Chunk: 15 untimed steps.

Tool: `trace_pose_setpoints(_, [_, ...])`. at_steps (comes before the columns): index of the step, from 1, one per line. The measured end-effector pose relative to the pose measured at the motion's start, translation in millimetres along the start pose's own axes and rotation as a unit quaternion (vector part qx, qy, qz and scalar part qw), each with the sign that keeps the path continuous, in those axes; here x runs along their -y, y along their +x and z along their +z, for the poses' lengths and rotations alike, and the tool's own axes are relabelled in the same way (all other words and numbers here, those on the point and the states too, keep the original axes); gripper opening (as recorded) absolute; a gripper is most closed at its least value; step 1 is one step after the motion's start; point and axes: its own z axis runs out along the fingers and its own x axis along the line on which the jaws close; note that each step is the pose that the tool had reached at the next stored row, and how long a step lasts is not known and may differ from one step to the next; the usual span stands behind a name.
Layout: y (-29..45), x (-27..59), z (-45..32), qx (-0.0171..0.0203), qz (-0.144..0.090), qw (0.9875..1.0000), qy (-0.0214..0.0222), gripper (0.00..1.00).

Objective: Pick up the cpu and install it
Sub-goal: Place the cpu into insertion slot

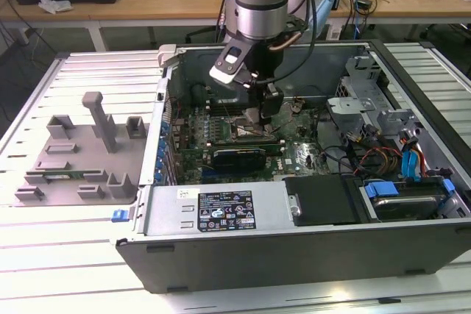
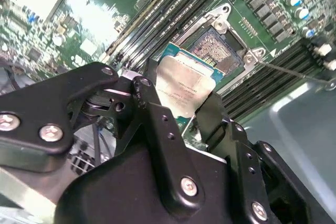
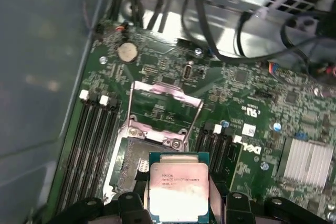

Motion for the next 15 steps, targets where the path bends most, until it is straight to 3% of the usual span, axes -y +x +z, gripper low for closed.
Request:
trace_pose_setpoints(2, [0.0, 0.0, 0.5, 0.0008, 0.018, 0.9998, 0.0002, 0.54])
trace_pose_setpoints(4, [0.0, 0.1, 1.9, 0.0021, 0.047, 0.9989, 0.0005, 0.54])
trace_pose_setpoints(13, [12.3, 6.7, 10.2, 0.0025, 0.054, 0.9986, 0.0006, 0.54])
trace_pose_setpoints(15, [12.7, 6.8, 12.7, 0.0031, 0.069, 0.9976, 0.0008, 0.54])
